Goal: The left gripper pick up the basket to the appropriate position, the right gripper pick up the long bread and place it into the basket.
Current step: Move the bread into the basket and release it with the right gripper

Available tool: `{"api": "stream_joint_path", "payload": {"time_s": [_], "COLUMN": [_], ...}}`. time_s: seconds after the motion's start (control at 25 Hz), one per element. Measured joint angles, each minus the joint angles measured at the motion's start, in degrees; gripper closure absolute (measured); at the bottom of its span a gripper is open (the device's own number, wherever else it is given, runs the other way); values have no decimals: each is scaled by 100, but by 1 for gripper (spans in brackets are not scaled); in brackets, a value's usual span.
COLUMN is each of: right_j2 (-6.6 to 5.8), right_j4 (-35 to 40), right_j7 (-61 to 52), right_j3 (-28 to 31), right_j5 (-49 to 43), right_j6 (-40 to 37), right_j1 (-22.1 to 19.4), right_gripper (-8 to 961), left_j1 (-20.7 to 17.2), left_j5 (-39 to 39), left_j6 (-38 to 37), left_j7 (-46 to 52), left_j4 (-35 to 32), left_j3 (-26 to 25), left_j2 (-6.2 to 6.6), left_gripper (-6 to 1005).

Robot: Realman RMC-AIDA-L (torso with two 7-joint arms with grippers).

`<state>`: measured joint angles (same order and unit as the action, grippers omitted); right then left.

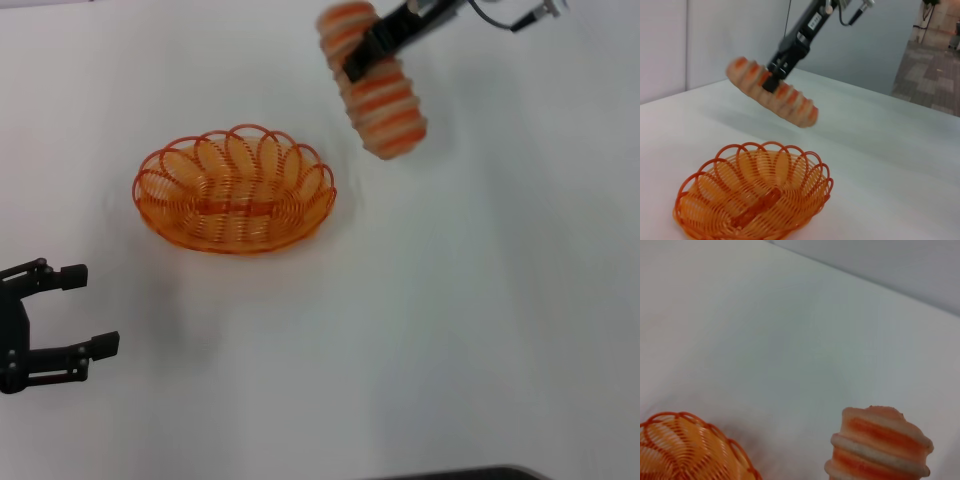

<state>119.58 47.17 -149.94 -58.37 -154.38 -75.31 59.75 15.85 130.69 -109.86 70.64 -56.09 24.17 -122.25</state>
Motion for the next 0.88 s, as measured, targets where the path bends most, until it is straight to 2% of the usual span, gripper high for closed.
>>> {"api": "stream_joint_path", "payload": {"time_s": [0.24, 0.64, 0.88], "right_j2": [63, 57, 67], "right_j4": [35, 121, 123], "right_j7": [1150, 2808, 3158], "right_j3": [-219, -1382, -2000], "right_j5": [474, 2066, 2219], "right_j6": [296, 356, 289], "right_j1": [169, 166, 215], "right_gripper": [405, 490, 550], "left_j1": [39, 43, 39], "left_j5": [0, 73, 77], "left_j6": [27, 212, 227], "left_j7": [3, 10, 10], "left_j4": [82, 127, 127], "left_j3": [0, 0, -19], "left_j2": [7, 15, 16], "left_gripper": [113, 113, 114]}}
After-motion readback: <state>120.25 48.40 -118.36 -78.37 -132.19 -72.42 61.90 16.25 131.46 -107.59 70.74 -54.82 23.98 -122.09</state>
